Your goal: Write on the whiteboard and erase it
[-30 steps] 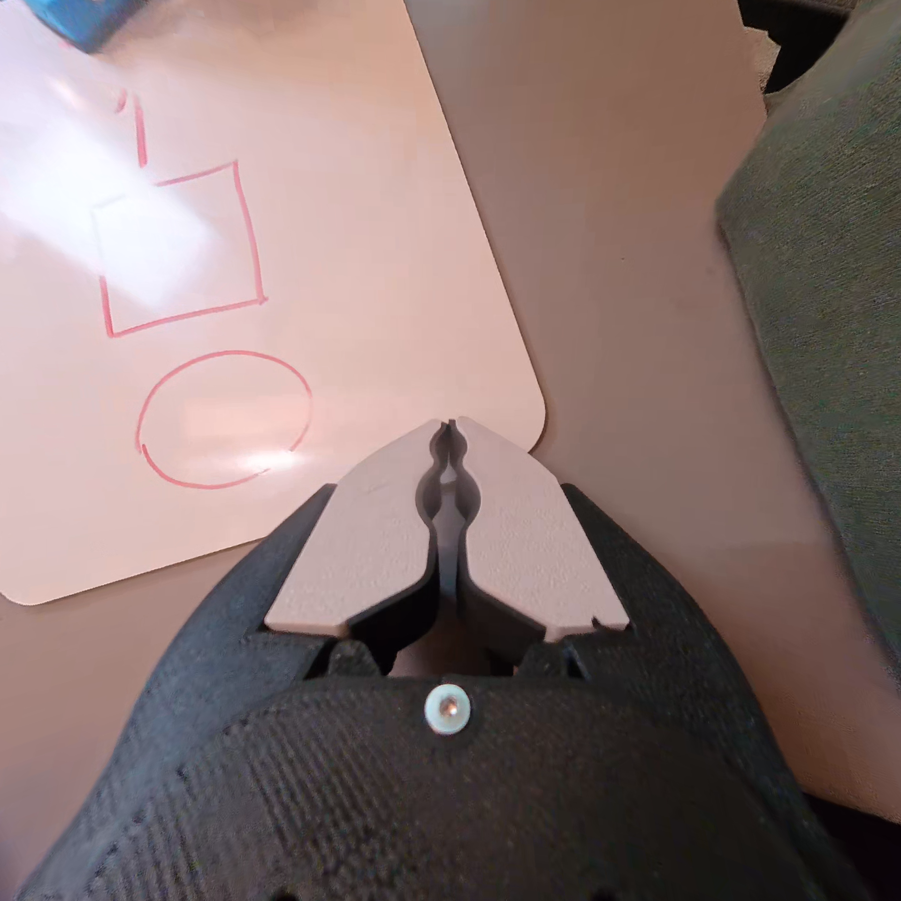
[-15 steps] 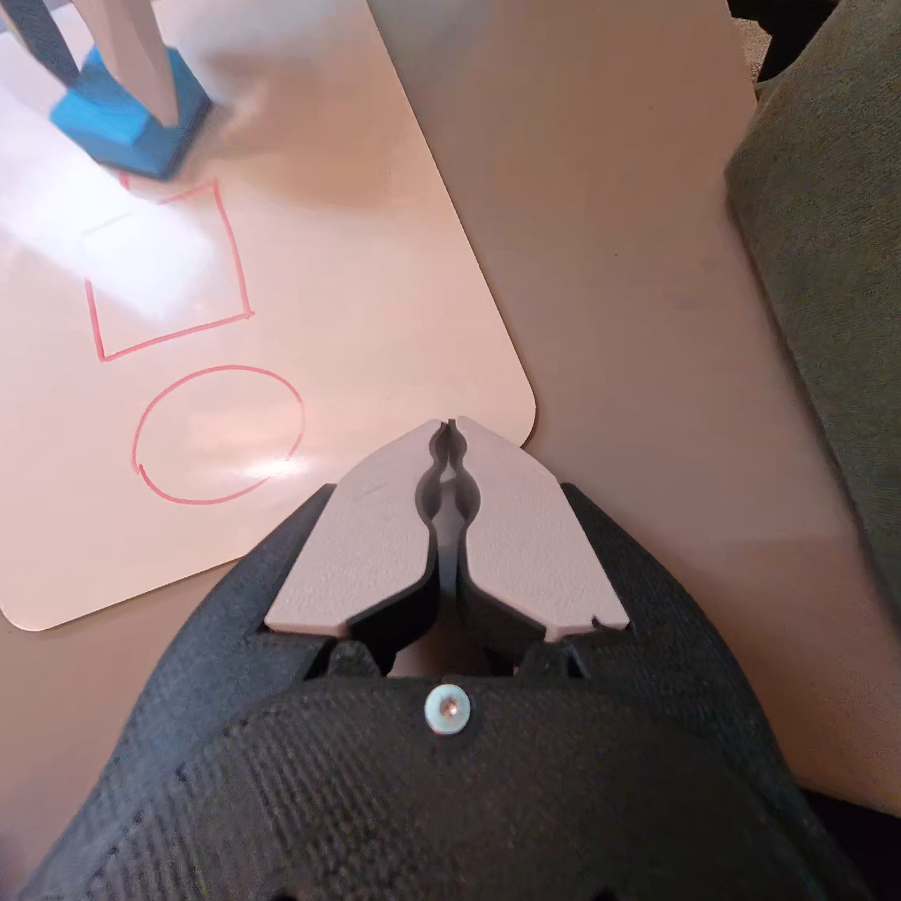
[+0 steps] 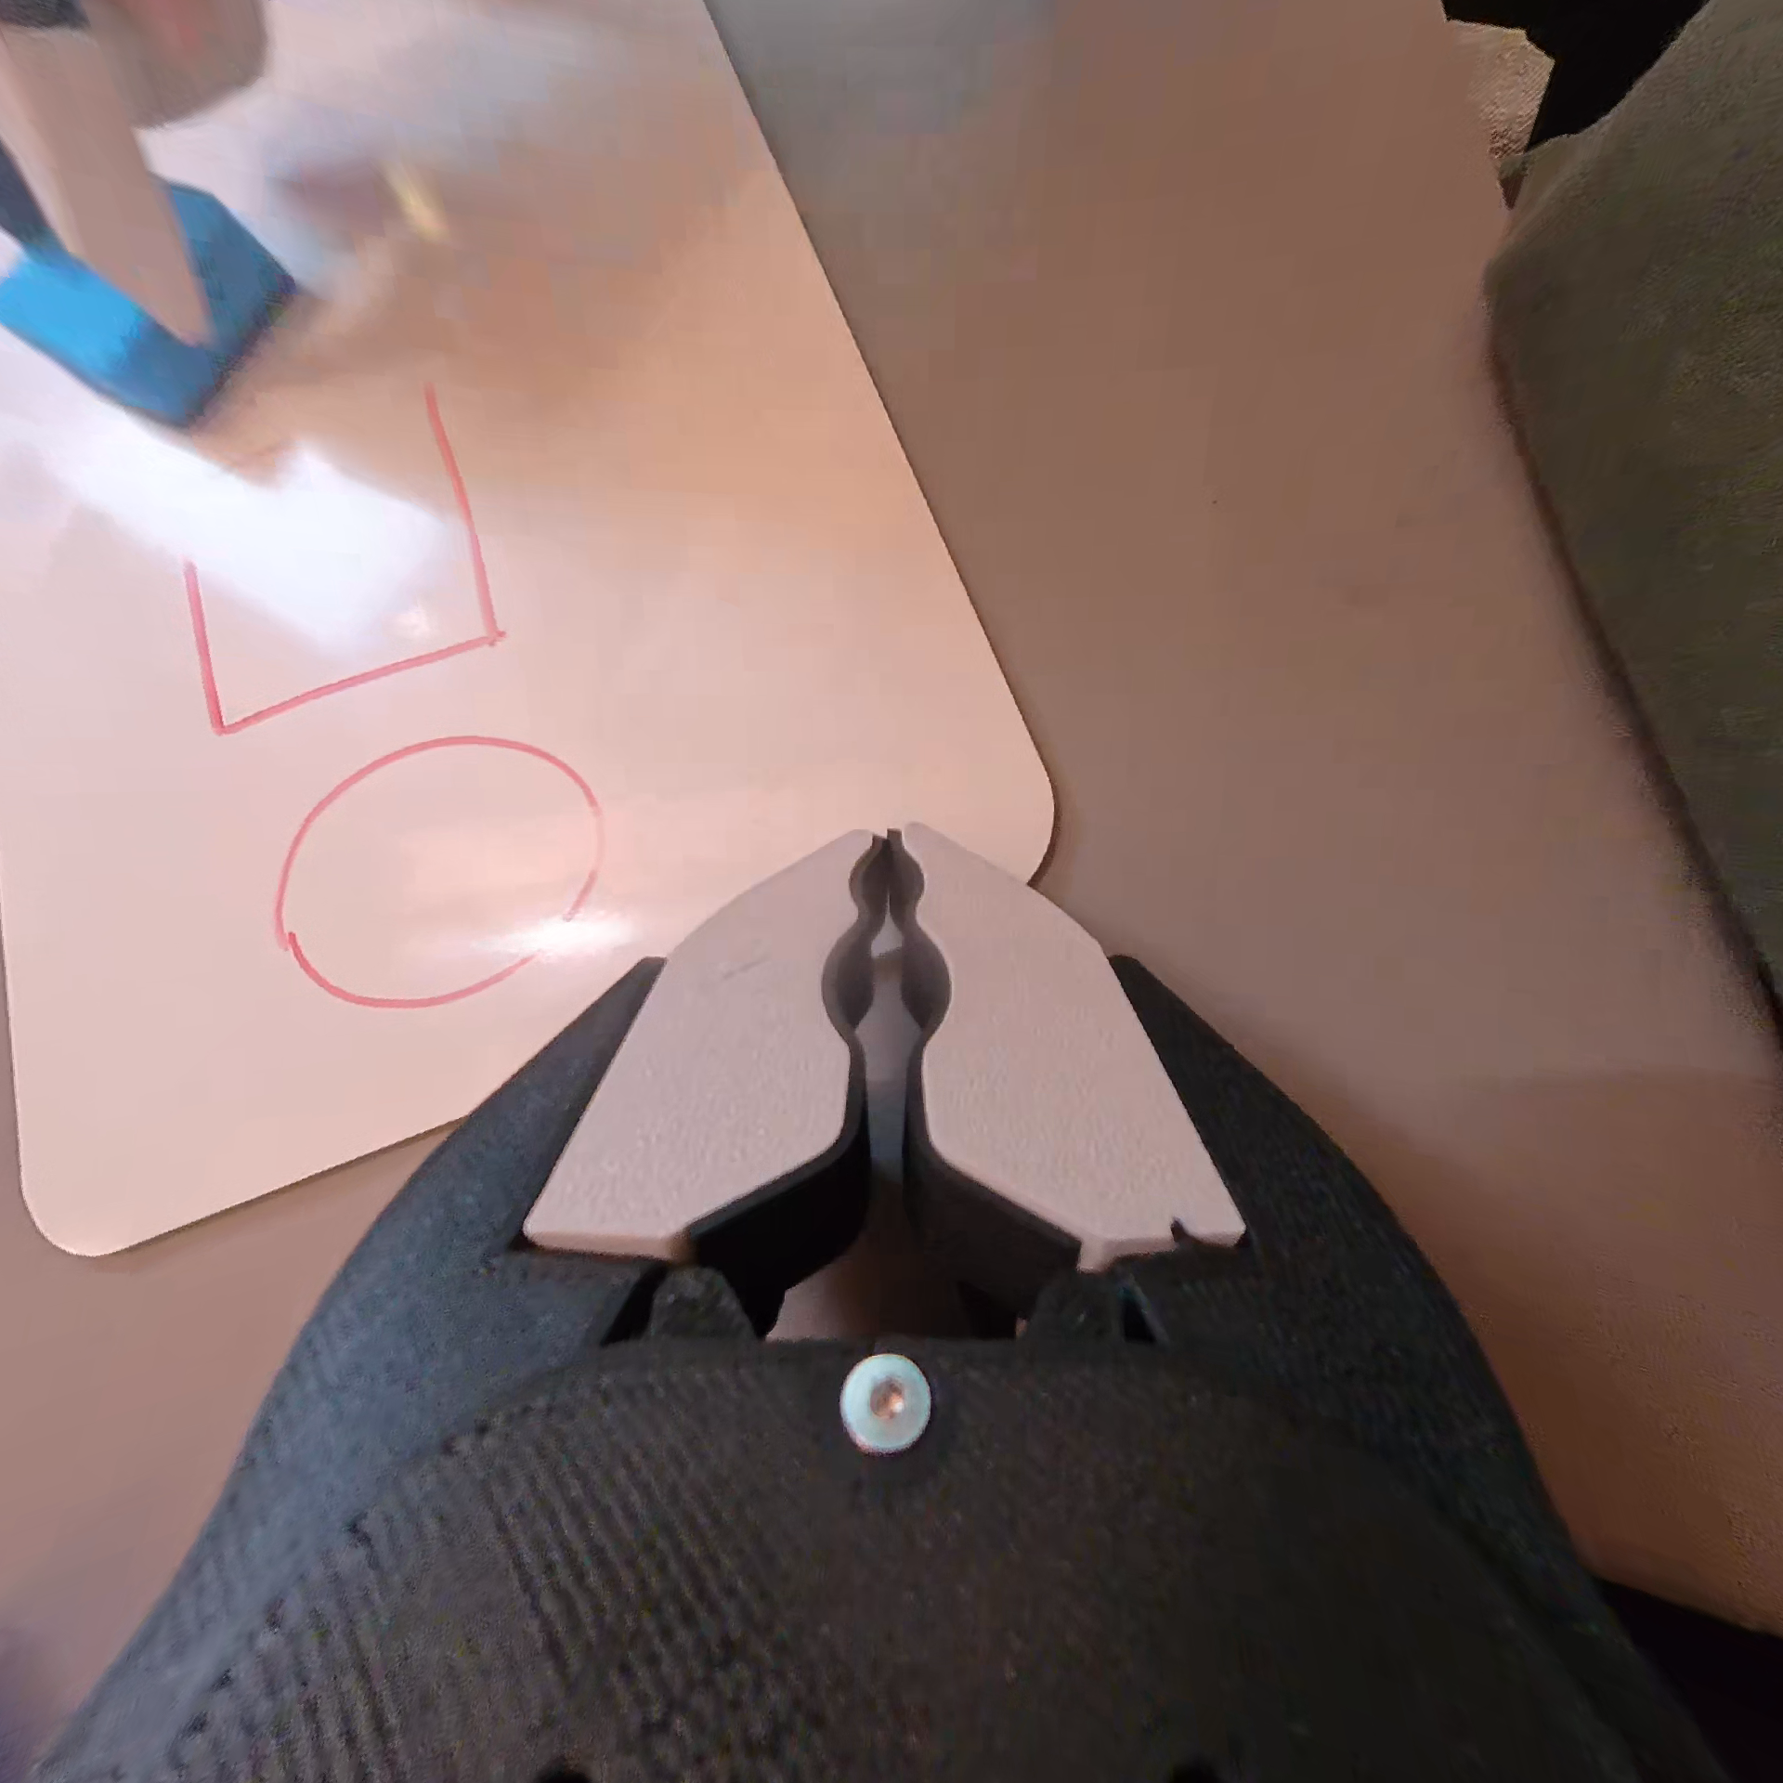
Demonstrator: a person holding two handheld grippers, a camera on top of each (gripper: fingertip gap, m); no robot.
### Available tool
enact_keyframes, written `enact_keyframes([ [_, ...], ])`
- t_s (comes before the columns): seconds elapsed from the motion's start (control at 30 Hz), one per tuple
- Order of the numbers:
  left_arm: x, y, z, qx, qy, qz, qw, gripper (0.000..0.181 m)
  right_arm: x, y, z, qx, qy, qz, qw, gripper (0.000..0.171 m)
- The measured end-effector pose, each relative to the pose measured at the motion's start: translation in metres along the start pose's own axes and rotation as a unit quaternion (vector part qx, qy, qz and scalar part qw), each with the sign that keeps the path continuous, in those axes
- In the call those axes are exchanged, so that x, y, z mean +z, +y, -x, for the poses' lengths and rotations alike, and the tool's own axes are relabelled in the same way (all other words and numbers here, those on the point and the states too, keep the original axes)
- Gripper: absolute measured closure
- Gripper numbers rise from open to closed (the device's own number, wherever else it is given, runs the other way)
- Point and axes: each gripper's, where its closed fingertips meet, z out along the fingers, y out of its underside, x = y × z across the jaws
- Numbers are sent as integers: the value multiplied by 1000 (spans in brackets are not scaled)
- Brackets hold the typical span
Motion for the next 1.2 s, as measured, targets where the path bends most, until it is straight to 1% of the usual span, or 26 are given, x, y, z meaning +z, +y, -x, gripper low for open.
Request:
enact_keyframes([
  [0.03, 0, 0, 0, 1, -3, 0, 1000, 181, -3, 6, -18, 27, 8, -1, 1000, 124],
  [0.07, 0, 0, 0, 2, -5, -2, 1000, 181, -6, 11, -22, 35, 13, 2, 999, 124],
  [0.1, 0, 0, 0, 2, -6, -2, 1000, 181, -8, 14, -10, 21, 12, 9, 1000, 125],
  [0.2, 0, 0, 0, 5, -9, 2, 1000, 181, -5, 8, 77, -74, -40, 20, 996, 124],
  [0.23, 0, 0, 0, 5, -9, 3, 1000, 181, -2, 2, 99, -103, -51, 20, 993, 124],
  [0.27, 0, 0, 0, 3, -7, 3, 1000, 181, 1, -3, 107, -115, -57, 20, 992, 124],
  [0.3, 0, 0, -1, 2, -7, 2, 1000, 181, 4, -9, 100, -105, -57, 19, 993, 124],
  [0.37, 0, 0, -1, 3, -9, 2, 1000, 181, 7, -13, 51, -52, -20, 12, 998, 124],
  [0.43, 0, 0, -1, 5, -12, 2, 1000, 181, 2, -4, 7, 4, 4, 7, 1000, 124],
  [0.47, -1, 0, -1, 5, -12, 0, 1000, 181, -1, 2, 2, 10, 7, 5, 1000, 124],
  [0.5, -1, 0, -1, 4, -12, 0, 1000, 181, -4, 7, 12, -3, 1, 7, 1000, 124],
  [0.57, -1, 1, 0, 0, -11, -1, 1000, 181, -6, 11, 61, -55, -37, 16, 998, 124],
  [0.63, -1, 1, 0, -4, -8, 0, 1000, 181, -3, 4, 109, -120, -57, 17, 991, 124],
  [0.67, -1, 1, 0, -6, -7, 0, 1000, 181, 0, -1, 118, -140, -58, 16, 988, 124],
  [0.7, -1, 1, 0, -6, -8, 0, 1000, 181, 3, -6, 115, -137, -58, 14, 989, 124],
  [0.73, -1, 1, 0, -5, -9, 0, 1000, 181, 5, -11, 96, -110, -49, 10, 993, 124],
  [0.77, -1, 1, -1, -5, -10, 1, 1000, 181, 7, -12, 68, -75, -30, 6, 997, 124],
  [0.83, -1, 1, -1, -5, -13, 2, 1000, 181, 2, -3, 20, -17, -9, 0, 1000, 124],
  [0.87, -1, 1, -1, -5, -14, 2, 1000, 181, -2, 4, 12, -5, -6, -2, 1000, 124],
  [0.9, -2, 2, -1, -5, -15, 3, 1000, 181, -6, 11, 19, -10, -7, 0, 1000, 125],
  [0.93, -2, 2, -1, -6, -14, 3, 1000, 181, -9, 16, 38, -30, -17, 5, 999, 125],
  [1.03, -1, 2, 0, -14, -7, 1, 1000, 181, -8, 13, 116, -111, -59, 11, 992, 124],
  [1.07, -1, 2, 0, -16, -5, 2, 1000, 181, -5, 8, 132, -134, -65, 10, 989, 124],
  [1.1, -2, 2, 0, -16, -6, 3, 1000, 181, -2, 2, 135, -144, -69, 8, 987, 124],
  [1.13, -2, 2, 0, -14, -7, 3, 1000, 181, 1, -5, 124, -130, -68, 3, 989, 124],
  [1.2, -2, 2, -1, -14, -8, 3, 1000, 181, 5, -9, 69, -61, -35, -7, 998, 124],
])
